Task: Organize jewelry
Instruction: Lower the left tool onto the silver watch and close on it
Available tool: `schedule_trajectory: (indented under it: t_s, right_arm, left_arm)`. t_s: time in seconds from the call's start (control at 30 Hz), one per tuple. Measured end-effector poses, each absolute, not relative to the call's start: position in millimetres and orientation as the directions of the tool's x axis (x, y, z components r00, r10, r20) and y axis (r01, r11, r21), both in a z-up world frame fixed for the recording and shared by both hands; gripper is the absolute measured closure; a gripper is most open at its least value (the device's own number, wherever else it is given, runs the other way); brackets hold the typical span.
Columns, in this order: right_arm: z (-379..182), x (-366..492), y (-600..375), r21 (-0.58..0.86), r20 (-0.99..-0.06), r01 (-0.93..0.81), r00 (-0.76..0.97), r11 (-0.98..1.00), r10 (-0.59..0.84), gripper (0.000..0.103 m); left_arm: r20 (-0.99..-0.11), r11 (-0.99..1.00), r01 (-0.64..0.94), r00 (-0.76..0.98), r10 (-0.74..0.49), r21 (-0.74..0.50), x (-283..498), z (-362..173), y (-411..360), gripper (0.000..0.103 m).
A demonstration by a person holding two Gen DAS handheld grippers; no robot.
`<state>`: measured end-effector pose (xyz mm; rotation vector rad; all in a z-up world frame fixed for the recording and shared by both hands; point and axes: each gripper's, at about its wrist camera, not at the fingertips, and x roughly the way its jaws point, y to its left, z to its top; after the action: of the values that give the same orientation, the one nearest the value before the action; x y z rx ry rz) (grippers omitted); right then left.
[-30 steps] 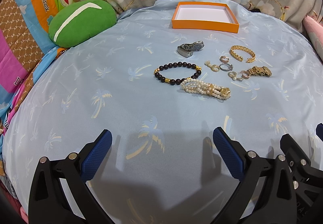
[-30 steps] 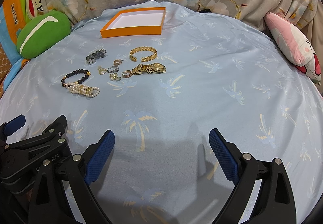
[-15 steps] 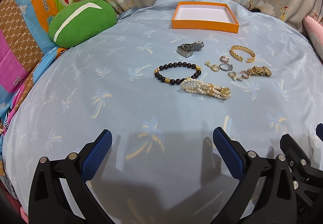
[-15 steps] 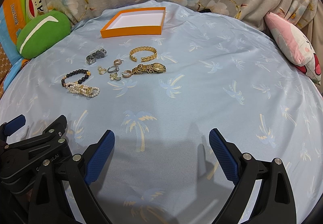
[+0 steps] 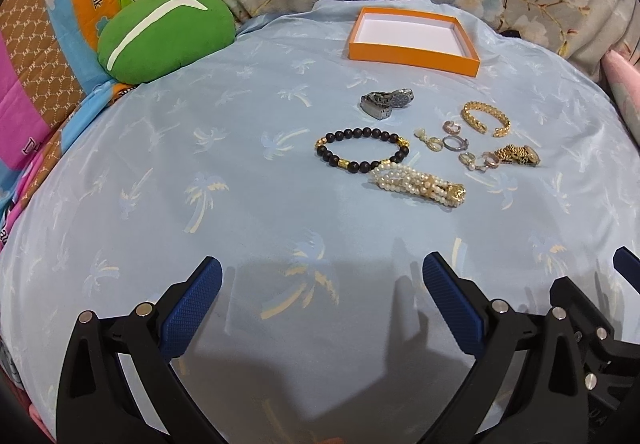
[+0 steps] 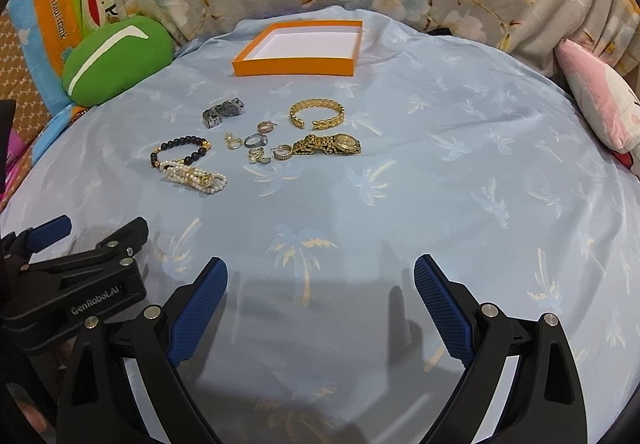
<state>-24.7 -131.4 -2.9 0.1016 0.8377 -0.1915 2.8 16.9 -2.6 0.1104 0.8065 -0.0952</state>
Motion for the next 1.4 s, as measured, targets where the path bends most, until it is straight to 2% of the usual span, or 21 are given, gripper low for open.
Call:
schedule_trajectory:
  t_s: [0.2, 0.27, 0.37, 0.4, 0.53, 0.67, 0.7, 0.8, 1.07, 1.2, 1.4]
  right_arm:
    - [-1, -23, -149, 0.054, -0.733, 0.212, 0.672, 0.976, -0.105, 0.011]
    - [-1, -19, -155, 0.059, -0.734, 0.217, 0.671, 0.974, -0.105, 0.011]
    - [-3, -11, -161, 0.081, -0.743, 0.212, 0.664, 0.974, -0.082, 0.021]
    - [-5, -8, -162, 0.091, -0.750, 0.207, 0.658, 0.974, -0.070, 0.025]
    - [-8, -2, -166, 0.118, -0.762, 0.207, 0.647, 0.971, -0.045, 0.027]
    - [-11, 1, -167, 0.125, -0.772, 0.217, 0.634, 0.968, -0.042, 0.027]
    - [-12, 1, -168, 0.127, -0.774, 0.217, 0.632, 0.968, -0.040, 0.027]
    - [-14, 5, -169, 0.131, -0.784, 0.214, 0.620, 0.968, -0.031, 0.027]
    - [-15, 17, -169, 0.134, -0.787, 0.207, 0.616, 0.969, -0.023, 0.027]
    - [-15, 22, -169, 0.137, -0.786, 0.209, 0.617, 0.968, -0.022, 0.027]
    - [-12, 30, -160, 0.129, -0.776, 0.157, 0.630, 0.979, 0.001, 0.027]
  left_arm:
    - [-0.716, 0.987, 0.133, 0.697, -0.027, 0.092, 15, 4, 27, 0.005]
    - [-0.713, 0.985, 0.159, 0.699, -0.059, 0.074, 24, 12, 29, 0.005]
    - [-0.694, 0.975, 0.220, 0.708, -0.134, 0.037, 47, 28, 26, 0.005]
    - [-0.678, 0.969, 0.245, 0.720, -0.150, 0.045, 56, 34, 22, 0.005]
    - [-0.646, 0.936, 0.331, 0.742, -0.179, 0.122, 98, 45, -2, 0.005]
    - [-0.681, 0.895, 0.418, 0.702, -0.210, 0.156, 140, 33, -27, 0.005]
    - [-0.689, 0.891, 0.424, 0.696, -0.203, 0.165, 149, 28, -33, 0.008]
    - [-0.723, 0.869, 0.467, 0.656, -0.218, 0.162, 168, 14, -46, 0.025]
    - [-0.760, 0.854, 0.509, 0.596, -0.257, 0.110, 178, -5, -60, 0.053]
    - [-0.763, 0.857, 0.513, 0.569, -0.305, 0.040, 179, -5, -61, 0.076]
    - [-0.753, 0.879, 0.477, 0.576, -0.319, -0.008, 177, 0, -50, 0.079]
